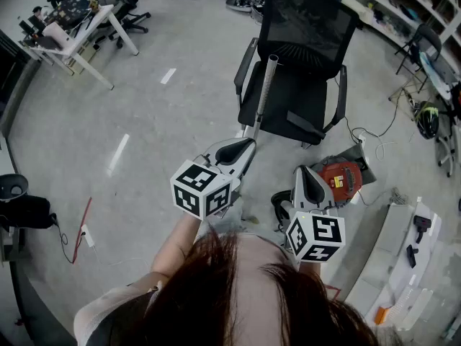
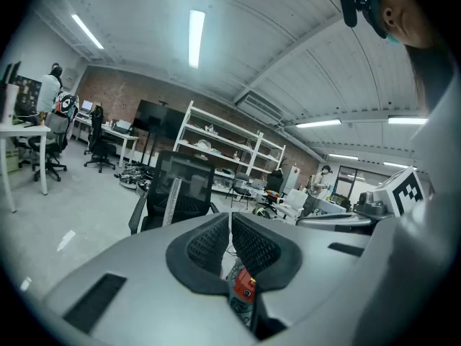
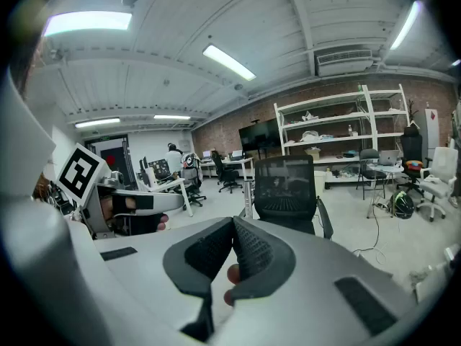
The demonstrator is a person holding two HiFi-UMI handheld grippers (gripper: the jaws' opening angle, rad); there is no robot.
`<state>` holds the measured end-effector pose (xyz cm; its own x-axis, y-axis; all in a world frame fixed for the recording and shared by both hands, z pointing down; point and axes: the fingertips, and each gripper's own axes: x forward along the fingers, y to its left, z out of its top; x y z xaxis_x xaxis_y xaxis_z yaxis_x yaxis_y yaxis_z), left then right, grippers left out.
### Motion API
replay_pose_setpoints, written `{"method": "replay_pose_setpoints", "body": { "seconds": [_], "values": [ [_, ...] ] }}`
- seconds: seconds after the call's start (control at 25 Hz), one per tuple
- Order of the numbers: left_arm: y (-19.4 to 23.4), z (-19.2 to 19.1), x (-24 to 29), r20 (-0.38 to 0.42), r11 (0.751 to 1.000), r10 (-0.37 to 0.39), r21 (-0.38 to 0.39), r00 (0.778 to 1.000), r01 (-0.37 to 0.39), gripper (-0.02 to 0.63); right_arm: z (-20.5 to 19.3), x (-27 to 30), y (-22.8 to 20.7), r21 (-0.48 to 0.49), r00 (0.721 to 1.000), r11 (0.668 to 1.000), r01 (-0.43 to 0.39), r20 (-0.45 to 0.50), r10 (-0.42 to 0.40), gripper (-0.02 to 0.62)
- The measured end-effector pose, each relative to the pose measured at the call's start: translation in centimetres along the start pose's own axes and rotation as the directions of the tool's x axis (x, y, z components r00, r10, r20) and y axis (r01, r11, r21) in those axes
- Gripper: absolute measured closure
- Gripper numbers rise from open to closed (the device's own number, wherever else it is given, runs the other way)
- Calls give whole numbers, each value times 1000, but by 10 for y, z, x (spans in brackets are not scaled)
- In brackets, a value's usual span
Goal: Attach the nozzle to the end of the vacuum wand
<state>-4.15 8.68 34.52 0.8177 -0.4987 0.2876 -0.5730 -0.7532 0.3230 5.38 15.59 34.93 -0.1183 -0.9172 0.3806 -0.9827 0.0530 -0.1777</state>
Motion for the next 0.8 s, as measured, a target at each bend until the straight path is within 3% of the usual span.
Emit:
{"method": "replay_pose_setpoints", "body": {
  "seconds": [0.8],
  "values": [
    [77,43,57,-53,999,-46,24,998,47,583,40,79,-1,18,998,998,57,8,-57,571]
  ]
}}
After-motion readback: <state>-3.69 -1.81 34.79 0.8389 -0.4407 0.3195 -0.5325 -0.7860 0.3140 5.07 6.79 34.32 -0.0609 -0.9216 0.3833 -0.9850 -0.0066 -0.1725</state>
